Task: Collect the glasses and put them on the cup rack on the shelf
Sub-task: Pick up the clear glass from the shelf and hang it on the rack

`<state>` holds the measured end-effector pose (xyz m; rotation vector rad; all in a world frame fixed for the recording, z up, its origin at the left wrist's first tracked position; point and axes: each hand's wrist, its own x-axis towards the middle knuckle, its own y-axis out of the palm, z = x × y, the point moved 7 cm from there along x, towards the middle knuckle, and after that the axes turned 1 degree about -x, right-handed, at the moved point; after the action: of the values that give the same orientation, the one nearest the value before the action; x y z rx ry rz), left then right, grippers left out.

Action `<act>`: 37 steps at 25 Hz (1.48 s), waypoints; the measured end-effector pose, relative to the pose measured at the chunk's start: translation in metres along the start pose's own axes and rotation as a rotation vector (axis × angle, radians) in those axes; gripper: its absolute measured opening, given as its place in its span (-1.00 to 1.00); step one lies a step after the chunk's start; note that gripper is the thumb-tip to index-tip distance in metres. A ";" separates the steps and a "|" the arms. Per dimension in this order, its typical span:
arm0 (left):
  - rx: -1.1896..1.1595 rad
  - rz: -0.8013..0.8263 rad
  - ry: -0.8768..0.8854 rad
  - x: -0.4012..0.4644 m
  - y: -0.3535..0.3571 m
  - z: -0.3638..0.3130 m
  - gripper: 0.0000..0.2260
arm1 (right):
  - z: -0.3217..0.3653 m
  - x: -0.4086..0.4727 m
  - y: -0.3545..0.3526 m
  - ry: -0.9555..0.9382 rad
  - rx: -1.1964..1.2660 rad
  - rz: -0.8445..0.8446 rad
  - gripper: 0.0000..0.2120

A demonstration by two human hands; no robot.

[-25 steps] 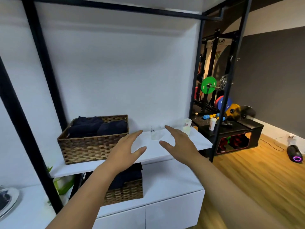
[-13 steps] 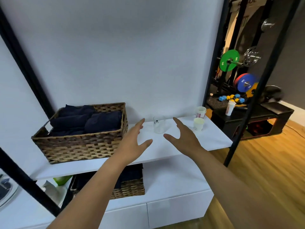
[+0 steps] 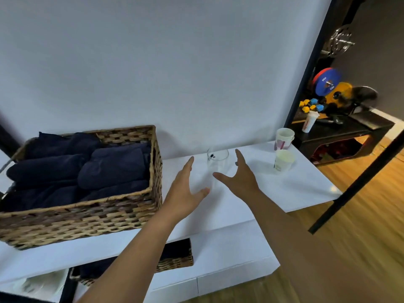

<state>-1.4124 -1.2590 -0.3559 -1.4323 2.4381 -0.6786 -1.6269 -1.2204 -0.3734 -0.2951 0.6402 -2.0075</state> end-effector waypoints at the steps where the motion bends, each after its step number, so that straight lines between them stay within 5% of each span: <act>1: -0.008 0.009 -0.014 0.006 0.002 0.007 -0.14 | -0.001 0.009 0.005 0.002 0.017 -0.020 0.18; 11: -0.043 0.044 -0.071 0.037 0.004 0.057 -0.08 | -0.016 0.065 0.047 0.088 0.134 -0.112 0.24; 19: -0.076 0.057 -0.106 0.041 0.011 0.052 -0.07 | -0.019 0.078 0.057 0.080 0.168 -0.185 -0.14; 24: -0.032 0.073 -0.094 0.035 0.021 0.038 -0.05 | -0.021 0.059 0.041 0.031 0.210 -0.217 -0.21; 37: -0.080 -0.006 0.101 -0.015 0.034 -0.132 -0.07 | 0.081 -0.045 -0.133 -0.277 0.393 -0.326 -0.25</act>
<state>-1.4867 -1.1959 -0.2596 -1.4698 2.5658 -0.6775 -1.6651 -1.1554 -0.2299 -0.4489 0.0161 -2.2921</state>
